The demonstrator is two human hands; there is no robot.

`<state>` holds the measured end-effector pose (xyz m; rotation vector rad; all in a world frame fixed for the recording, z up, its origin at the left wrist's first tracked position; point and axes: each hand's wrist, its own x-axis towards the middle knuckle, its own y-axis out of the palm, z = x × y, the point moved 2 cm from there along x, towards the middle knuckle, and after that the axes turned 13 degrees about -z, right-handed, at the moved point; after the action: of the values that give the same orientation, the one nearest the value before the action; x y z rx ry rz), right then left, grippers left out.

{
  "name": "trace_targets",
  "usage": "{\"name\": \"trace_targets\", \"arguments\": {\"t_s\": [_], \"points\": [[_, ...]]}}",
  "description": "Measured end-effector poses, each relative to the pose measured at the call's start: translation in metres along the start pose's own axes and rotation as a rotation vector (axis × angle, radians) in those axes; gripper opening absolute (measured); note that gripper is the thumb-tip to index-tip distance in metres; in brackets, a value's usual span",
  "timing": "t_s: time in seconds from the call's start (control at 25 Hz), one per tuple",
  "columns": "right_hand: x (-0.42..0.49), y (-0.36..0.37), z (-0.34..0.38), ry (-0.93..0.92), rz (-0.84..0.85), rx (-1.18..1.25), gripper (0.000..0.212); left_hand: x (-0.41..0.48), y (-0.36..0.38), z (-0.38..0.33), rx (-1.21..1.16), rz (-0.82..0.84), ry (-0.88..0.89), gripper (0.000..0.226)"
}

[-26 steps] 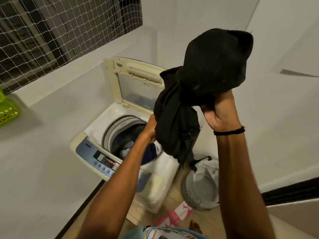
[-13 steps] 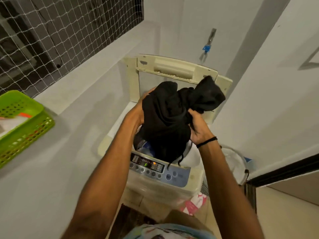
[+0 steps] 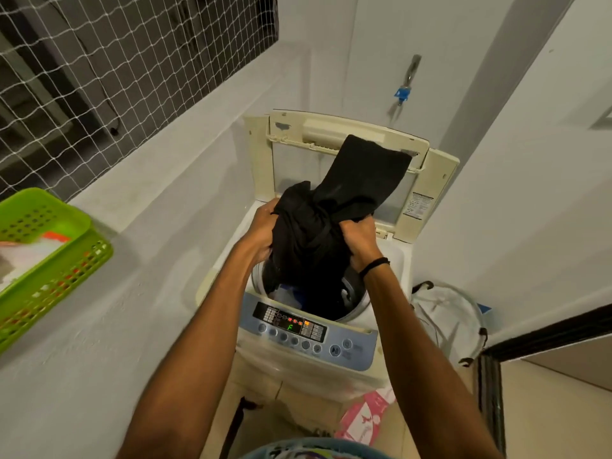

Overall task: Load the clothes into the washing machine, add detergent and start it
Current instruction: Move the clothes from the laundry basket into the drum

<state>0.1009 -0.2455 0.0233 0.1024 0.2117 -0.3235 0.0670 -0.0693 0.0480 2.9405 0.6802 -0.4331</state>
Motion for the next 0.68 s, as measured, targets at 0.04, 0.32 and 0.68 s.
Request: {"name": "trace_targets", "arguments": {"t_s": [0.04,0.32,0.68], "points": [[0.001,0.002,-0.006,-0.037,-0.014,-0.052,0.041,0.008,0.000,0.007,0.036,-0.009,-0.004,0.010],[0.023,0.025,-0.063,-0.208,-0.105,-0.413,0.052,0.092,-0.007,0.059,0.389,0.048,0.007,0.032],[0.035,0.016,-0.150,0.106,0.120,-1.251,0.036,0.147,-0.024,0.158,1.081,0.311,0.233,0.064]]}}
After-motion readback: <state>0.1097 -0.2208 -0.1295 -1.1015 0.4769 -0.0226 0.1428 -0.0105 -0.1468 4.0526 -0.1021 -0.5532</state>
